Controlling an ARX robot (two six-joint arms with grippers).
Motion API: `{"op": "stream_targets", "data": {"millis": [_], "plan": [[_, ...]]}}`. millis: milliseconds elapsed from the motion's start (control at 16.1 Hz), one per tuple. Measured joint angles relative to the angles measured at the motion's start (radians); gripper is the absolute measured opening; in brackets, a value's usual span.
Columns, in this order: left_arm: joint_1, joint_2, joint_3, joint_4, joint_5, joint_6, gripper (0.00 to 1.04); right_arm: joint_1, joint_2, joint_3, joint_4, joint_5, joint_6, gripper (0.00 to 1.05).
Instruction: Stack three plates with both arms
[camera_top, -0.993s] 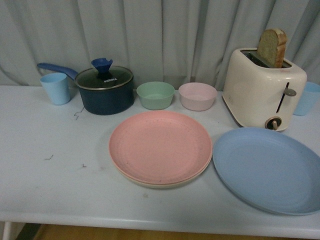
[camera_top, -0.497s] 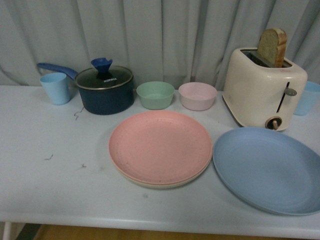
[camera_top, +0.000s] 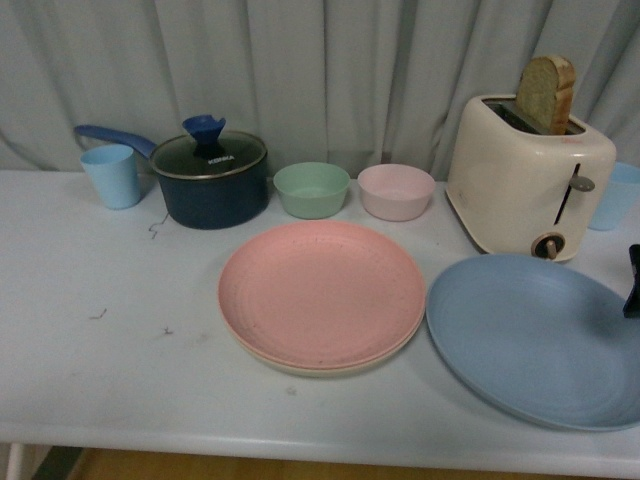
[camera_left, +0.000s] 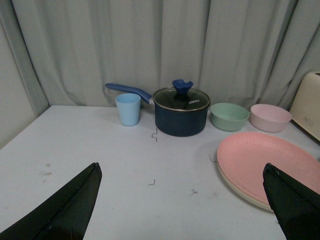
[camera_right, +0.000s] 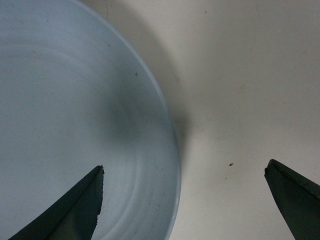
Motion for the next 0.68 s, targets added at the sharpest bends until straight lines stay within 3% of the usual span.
{"op": "stream_targets", "data": {"millis": [248, 683], "plan": [[0.0, 0.0, 0.0, 0.0, 0.0, 0.0, 0.98, 0.029, 0.064, 0.02, 0.006, 0.051, 0.006, 0.98], [0.0, 0.0, 0.0, 0.0, 0.0, 0.0, 0.98, 0.035, 0.11, 0.03, 0.016, 0.075, 0.023, 0.25]]}}
